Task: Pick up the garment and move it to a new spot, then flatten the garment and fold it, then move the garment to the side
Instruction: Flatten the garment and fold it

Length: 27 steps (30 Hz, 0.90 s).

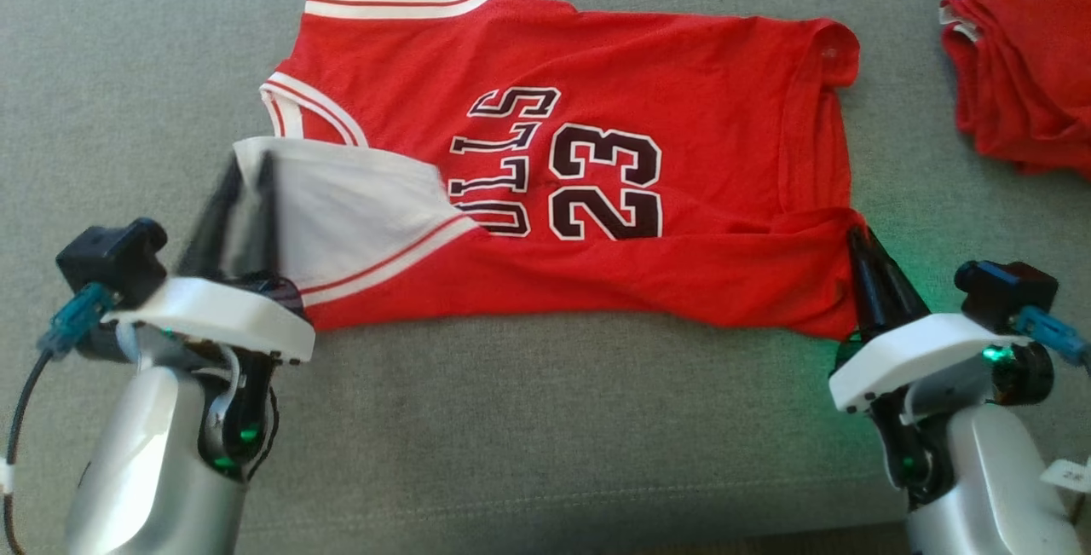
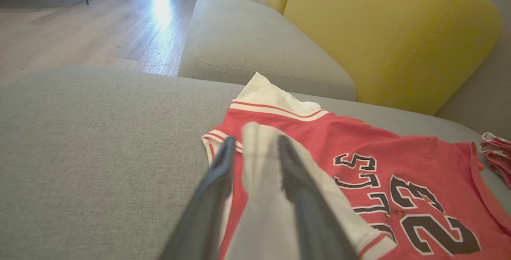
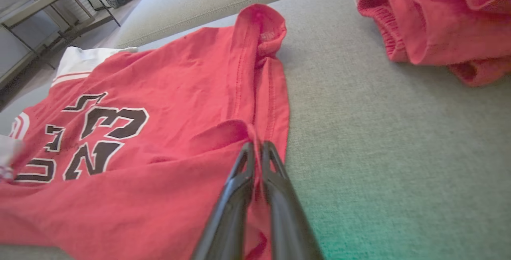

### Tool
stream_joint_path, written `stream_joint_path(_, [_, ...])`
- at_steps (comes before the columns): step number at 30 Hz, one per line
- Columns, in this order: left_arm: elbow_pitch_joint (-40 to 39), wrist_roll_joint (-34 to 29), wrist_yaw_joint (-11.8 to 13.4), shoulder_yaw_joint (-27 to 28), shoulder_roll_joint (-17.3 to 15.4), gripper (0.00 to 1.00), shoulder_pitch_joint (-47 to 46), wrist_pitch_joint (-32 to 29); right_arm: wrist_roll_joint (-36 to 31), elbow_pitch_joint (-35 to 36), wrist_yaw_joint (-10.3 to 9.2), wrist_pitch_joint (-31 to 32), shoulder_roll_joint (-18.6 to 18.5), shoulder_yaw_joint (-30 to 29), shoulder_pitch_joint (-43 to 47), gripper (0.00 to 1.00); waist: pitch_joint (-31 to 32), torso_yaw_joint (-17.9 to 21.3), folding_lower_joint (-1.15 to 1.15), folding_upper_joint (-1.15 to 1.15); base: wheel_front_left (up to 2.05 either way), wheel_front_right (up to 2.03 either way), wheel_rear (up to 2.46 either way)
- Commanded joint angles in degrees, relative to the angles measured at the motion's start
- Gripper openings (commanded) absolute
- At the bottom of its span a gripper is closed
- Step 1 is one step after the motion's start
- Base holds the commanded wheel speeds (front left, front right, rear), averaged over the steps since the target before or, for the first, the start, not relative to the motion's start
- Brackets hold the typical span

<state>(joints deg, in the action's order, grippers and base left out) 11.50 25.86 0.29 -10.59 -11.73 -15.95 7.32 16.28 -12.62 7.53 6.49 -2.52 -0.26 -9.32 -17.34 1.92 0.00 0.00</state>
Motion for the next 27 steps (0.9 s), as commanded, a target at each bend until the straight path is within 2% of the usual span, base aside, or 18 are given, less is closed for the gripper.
stream_joint_path(1, [-0.96,0.02,-0.88,1.87,-0.81,1.00,-2.65,2.25,0.57,1.90,-0.04,-1.54,-0.36,2.13,-1.29,1.00,0.19,-0.07,0.00,0.00,0.00,0.00,0.00])
stream_joint_path(6, [0.10,-1.49,-0.99,2.14,-0.70,1.00,-2.04,6.01,-0.07,3.49,-0.04,-5.70,-0.36,3.60,-0.28,1.00,1.14,0.01,0.00,0.00,0.00,0.00,0.00])
stream_joint_path(15, [-5.37,-8.16,2.94,3.24,0.25,1.00,7.36,7.64,-9.49,9.45,-0.04,-13.91,-1.08,4.16,3.04,1.00,5.12,0.41,0.00,0.00,0.00,0.00,0.00])
stream_joint_path(19, [-7.13,-9.43,3.89,3.39,1.39,1.00,12.28,7.66,-10.91,10.54,-0.04,-14.30,-1.03,3.98,5.51,1.00,6.91,-0.04,0.00,0.00,0.00,0.00,0.00])
stream_joint_path(27, [-4.27,-9.06,3.25,3.02,2.69,1.00,16.17,7.67,-10.47,11.75,-0.04,-12.70,-0.69,3.81,9.79,1.00,8.39,-0.86,0.00,0.00,0.00,0.00,0.00])
